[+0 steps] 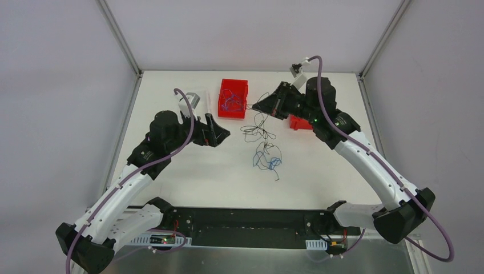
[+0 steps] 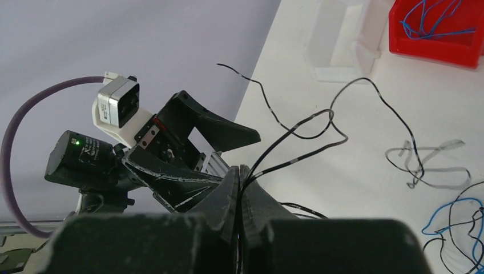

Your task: Untangle the cables

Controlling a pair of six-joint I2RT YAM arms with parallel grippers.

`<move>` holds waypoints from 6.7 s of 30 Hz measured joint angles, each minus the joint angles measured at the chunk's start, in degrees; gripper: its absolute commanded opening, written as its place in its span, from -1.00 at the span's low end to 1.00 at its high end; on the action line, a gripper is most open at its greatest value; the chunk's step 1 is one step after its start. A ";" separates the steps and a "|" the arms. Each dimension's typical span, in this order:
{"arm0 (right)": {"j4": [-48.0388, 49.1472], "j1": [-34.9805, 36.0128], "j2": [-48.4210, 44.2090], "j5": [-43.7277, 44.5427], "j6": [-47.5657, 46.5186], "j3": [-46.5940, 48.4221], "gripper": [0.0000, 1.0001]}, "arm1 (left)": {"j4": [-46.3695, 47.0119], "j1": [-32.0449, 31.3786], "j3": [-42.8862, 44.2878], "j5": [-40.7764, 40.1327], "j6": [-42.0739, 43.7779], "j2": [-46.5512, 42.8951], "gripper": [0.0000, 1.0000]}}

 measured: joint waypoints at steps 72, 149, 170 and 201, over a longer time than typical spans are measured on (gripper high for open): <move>-17.05 -12.44 3.15 35.74 -4.72 -28.68 -1.00 | -11.56 -0.15 11.50 -22.91 0.94 34.53 -1.00; 42.53 19.96 23.37 10.69 -14.64 -23.91 -1.00 | -32.35 13.18 42.53 7.69 1.88 13.57 -1.00; 7.23 -8.57 -17.66 31.87 -0.83 -45.83 -1.00 | -35.74 13.20 42.25 -22.73 5.49 10.64 -1.00; -12.39 -29.57 -11.74 14.14 -7.82 -9.79 -1.00 | -39.32 13.22 44.52 -24.02 9.57 16.35 -1.00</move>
